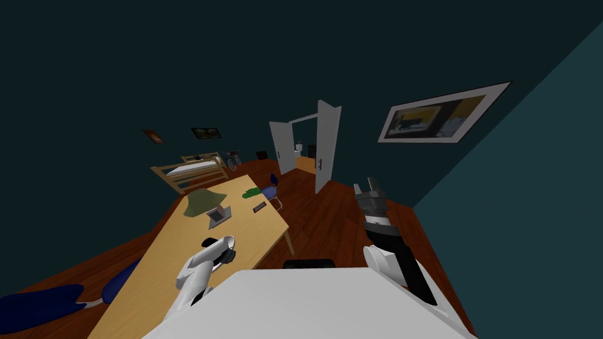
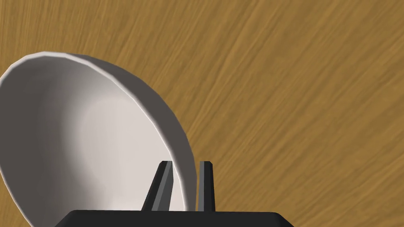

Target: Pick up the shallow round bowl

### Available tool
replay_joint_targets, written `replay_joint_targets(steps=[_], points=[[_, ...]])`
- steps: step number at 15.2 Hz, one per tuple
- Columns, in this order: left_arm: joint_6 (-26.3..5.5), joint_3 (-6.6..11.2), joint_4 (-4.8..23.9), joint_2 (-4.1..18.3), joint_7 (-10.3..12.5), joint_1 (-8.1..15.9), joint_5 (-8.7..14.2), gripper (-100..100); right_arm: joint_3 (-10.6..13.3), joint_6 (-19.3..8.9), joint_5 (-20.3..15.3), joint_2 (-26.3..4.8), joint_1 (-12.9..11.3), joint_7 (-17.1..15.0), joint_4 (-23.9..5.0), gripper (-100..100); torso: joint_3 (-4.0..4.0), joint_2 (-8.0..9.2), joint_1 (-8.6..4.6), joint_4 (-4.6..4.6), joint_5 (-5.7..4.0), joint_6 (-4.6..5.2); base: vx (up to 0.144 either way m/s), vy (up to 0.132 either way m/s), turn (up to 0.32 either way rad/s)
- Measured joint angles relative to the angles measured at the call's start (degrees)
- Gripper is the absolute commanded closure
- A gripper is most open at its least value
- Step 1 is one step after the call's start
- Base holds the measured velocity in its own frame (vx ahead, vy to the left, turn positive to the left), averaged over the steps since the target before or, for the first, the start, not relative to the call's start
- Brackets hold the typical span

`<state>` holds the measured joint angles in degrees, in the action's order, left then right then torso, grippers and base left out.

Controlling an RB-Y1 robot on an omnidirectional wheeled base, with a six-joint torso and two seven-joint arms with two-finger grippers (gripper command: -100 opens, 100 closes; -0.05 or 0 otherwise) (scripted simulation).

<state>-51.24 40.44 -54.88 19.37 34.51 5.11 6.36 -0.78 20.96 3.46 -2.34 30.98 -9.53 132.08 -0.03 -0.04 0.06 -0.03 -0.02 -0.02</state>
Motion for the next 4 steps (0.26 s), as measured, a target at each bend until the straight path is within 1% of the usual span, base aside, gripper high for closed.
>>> replay_joint_targets(steps=[1, 3, 4], points=[[-0.3, 0.05, 0.0, 0.3, -0.2, 0.2, 0.2, 100, 0.0, 0.0, 0.0, 0.0, 0.0, 0.0, 0.0, 0, 0.02, 0.03, -0.09, 0.01, -0.04, -0.02, -0.024, -0.053, 0.046], [-1.7, 0.13, -1.3, 0.6, -0.4, 0.2, 0.3, 100, 0.0, 0.0, 0.0, 0.0, 0.0, 0.0, 0.0, 0, 0.05, 0.09, -0.27, 0.02, -0.09, -0.01, -0.018, -0.059, 0.033], [-2.5, 0.18, -2.0, 0.7, -0.6, 0.2, 0.4, 100, 0.0, 0.0, 0.0, 0.0, 0.0, 0.0, 0.0, 0, 0.05, 0.09, -0.32, 0.02, -0.1, 0.0, -0.01, -0.036, 0.015]])
